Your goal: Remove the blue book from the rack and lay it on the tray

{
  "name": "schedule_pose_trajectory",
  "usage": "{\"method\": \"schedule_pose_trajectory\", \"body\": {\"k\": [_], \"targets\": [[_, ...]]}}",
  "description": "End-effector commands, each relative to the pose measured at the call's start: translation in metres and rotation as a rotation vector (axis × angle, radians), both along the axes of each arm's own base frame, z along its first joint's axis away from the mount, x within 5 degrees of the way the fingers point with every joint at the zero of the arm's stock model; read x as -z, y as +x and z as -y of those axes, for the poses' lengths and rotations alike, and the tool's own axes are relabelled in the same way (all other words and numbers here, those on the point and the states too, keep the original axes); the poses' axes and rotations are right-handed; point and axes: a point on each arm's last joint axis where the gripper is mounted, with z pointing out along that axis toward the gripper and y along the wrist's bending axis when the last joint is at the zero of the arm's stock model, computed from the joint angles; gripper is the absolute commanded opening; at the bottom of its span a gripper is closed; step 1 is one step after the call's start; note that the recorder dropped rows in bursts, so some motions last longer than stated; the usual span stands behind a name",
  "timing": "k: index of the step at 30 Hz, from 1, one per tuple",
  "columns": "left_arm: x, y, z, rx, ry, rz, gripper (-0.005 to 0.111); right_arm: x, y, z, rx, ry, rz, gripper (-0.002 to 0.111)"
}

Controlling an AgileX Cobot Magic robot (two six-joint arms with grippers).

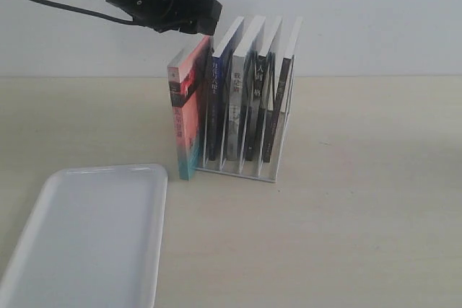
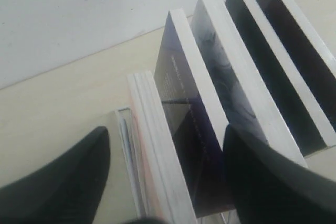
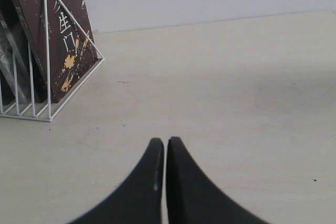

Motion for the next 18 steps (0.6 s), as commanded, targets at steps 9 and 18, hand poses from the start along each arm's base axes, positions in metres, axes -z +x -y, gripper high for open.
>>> {"method": "schedule_pose_trajectory", "body": {"k": [9, 18], "targets": [[-0.006, -0.001, 0.0, -0.003, -0.011, 0.017, 0.06, -0.002, 0.0, 0.0, -0.001, -0.008, 0.02, 0.001], [-0.031, -0.021, -0.009, 0.038, 0.038, -0.009, 0.06, -0.002, 0.0, 0.0, -0.001, -0.008, 0.02, 0.001]]}}
